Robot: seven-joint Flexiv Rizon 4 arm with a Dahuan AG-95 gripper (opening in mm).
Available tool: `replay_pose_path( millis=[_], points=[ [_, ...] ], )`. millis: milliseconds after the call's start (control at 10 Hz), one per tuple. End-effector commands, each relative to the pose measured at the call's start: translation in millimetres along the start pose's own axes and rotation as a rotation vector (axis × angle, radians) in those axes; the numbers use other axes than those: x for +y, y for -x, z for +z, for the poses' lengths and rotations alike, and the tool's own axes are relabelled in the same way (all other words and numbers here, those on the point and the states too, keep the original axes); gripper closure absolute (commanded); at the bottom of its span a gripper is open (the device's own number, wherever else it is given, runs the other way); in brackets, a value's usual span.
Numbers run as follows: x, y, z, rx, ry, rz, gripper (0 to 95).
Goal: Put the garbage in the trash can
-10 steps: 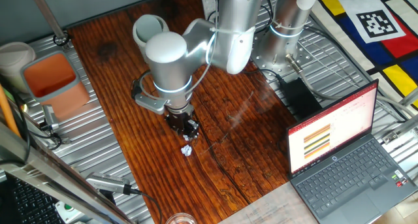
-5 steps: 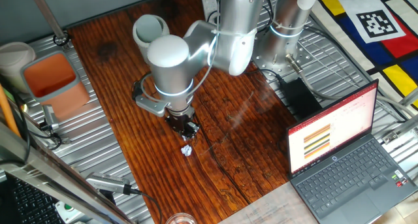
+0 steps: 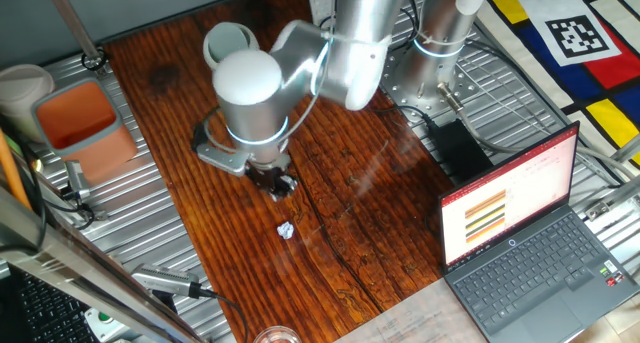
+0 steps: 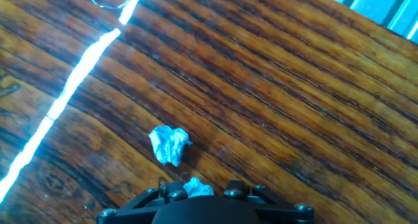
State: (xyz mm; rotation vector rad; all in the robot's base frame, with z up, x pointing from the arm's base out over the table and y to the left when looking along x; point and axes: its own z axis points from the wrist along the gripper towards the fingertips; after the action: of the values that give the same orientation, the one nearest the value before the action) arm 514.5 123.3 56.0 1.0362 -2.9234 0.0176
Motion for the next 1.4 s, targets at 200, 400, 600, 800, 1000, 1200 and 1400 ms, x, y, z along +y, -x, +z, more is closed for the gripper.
replay_pose_path(
  millis=[200, 400, 600, 800, 1000, 1200, 1400],
  points=[
    [-71.0, -46.1, -50.8, 0.061, -0.03, -0.143, 95.0],
    [-105.5, -79.8, -70.5, 0.112, -0.073, -0.169, 95.0],
    [-125.4, -103.3, -74.4, 0.15, -0.109, -0.215, 95.0],
    [-131.2, -111.8, -74.0, 0.159, -0.118, -0.24, 95.0],
    [-131.2, -111.8, -74.0, 0.134, -0.112, -0.228, 95.0],
    [-131.2, -111.8, -74.0, 0.109, -0.095, -0.178, 95.0],
    [-131.2, -111.8, -74.0, 0.14, -0.136, 0.068, 95.0]
  ],
)
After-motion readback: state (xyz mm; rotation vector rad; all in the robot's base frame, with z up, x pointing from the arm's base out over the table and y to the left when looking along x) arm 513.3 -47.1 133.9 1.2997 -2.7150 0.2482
